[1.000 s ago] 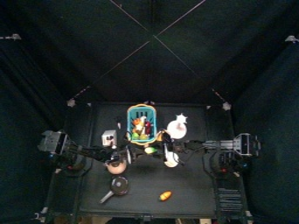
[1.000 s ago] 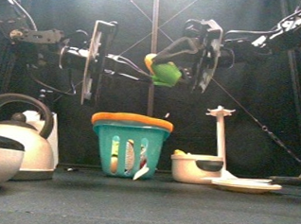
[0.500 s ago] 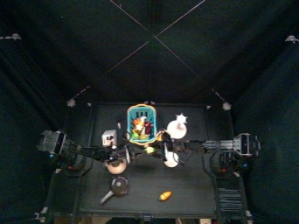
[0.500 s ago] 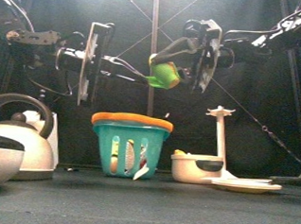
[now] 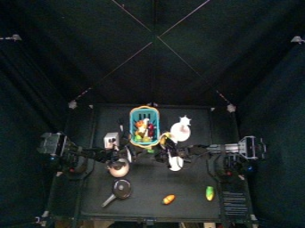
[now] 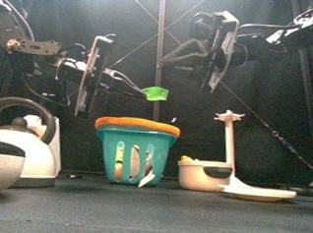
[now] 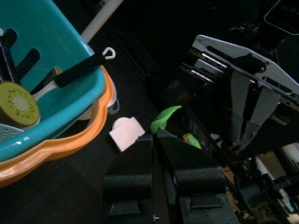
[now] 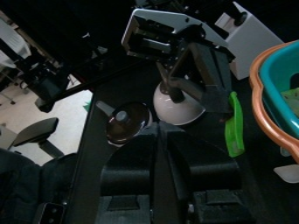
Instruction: Remove one piece of corn husk
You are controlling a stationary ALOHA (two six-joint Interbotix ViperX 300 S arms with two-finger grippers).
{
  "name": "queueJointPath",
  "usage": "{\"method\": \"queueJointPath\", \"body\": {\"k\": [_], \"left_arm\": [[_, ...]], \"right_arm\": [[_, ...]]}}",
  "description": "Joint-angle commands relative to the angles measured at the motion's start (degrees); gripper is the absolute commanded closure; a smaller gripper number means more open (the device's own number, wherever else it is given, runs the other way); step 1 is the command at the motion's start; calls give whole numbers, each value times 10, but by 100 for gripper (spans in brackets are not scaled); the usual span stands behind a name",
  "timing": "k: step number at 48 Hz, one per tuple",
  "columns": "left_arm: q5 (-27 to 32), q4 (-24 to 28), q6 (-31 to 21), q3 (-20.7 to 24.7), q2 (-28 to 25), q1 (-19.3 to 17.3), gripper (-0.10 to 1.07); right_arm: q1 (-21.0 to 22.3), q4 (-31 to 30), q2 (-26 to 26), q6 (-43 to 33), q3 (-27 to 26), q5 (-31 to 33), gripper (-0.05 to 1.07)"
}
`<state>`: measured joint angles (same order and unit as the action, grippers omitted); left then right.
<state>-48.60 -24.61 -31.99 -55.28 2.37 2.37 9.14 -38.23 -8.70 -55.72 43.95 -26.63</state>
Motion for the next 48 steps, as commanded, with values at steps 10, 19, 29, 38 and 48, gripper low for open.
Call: {"method": "queueJointPath", "body": {"k": [10, 19, 29, 38, 48], "left_arm": [[-4, 3, 2, 4, 9, -2, 59], [-4, 3, 2, 4, 9, -2, 59], [-4, 3, 2, 4, 9, -2, 59], [-3, 3, 2, 2, 10, -2, 59], [-3, 5, 3, -11, 11, -2, 59]], "right_arm": [[-1, 2, -9, 1, -4, 37, 50], [-1, 2, -10, 1, -6, 48, 50], [-1, 2, -10, 2, -7, 53, 50], [-1, 2, -15, 1, -6, 53, 50], [-4, 2, -26, 0, -3, 54, 50]]}}
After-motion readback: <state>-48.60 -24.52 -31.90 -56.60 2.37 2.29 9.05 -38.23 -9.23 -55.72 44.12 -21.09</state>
